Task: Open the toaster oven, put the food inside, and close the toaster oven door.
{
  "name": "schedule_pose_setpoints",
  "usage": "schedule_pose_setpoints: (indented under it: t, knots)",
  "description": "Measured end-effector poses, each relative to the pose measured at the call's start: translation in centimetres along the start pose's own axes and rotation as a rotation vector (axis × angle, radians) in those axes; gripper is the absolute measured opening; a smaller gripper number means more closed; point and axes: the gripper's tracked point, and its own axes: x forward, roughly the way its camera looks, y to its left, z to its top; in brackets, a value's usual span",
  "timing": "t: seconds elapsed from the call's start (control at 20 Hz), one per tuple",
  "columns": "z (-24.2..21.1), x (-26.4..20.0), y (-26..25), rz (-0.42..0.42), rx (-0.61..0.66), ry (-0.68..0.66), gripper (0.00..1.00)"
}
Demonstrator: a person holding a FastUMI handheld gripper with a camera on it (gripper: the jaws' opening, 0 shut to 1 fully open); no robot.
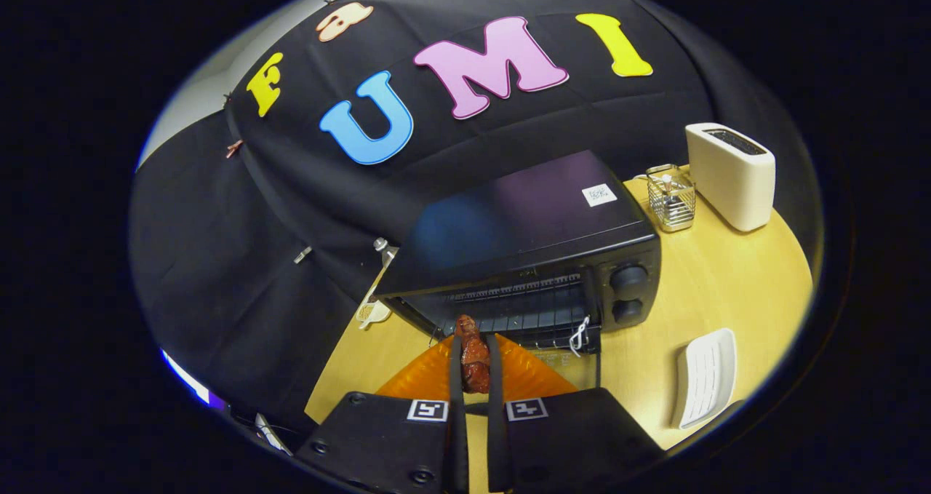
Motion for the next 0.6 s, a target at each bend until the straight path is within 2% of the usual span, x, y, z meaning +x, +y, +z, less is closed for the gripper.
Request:
schedule_pose_setpoints:
  t: [0.4, 0.5, 0.6]
  knots:
    - [-0.3, 8.2, -0.8, -0.033, 0.142, -0.064, 0.14]
    - [0.0, 9.2, -1.1, -0.031, 0.173, -0.076, 0.14]
    - [0.5, 10.0, -2.1, -0.069, 0.186, -0.097, 0.14]
